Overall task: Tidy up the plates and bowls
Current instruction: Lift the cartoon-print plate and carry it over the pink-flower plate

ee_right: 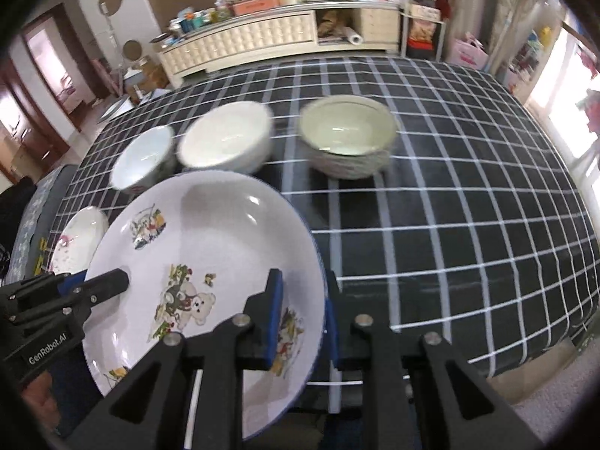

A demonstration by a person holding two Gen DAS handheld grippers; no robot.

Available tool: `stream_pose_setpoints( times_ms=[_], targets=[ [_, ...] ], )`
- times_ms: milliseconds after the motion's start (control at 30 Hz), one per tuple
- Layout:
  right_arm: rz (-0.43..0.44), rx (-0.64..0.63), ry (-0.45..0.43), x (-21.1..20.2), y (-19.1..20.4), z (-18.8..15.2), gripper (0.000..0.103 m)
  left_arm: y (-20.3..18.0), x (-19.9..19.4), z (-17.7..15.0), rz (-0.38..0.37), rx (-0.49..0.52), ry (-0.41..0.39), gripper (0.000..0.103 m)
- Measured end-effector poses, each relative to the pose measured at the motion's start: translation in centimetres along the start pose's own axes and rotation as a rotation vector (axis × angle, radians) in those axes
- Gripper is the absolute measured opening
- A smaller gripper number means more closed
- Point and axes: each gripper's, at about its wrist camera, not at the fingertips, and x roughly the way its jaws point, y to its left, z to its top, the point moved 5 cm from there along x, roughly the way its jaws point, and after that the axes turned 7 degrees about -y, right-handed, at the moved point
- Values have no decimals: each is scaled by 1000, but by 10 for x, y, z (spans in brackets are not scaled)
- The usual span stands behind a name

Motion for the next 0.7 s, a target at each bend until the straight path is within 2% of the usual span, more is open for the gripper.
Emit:
stream_pose_setpoints(
  times_ms=[100,333,700],
  targets=[
    [22,-70,-15,-2,34,3,25,31,-14,-4,19,-45,-8,18],
    [99,-150,-14,6,94,10,24,93,-49,-21,90,-134,-44,18],
    [183,-235,43,36,184,-5,24,175,-68,-51,179,-231,-32,18]
  ],
)
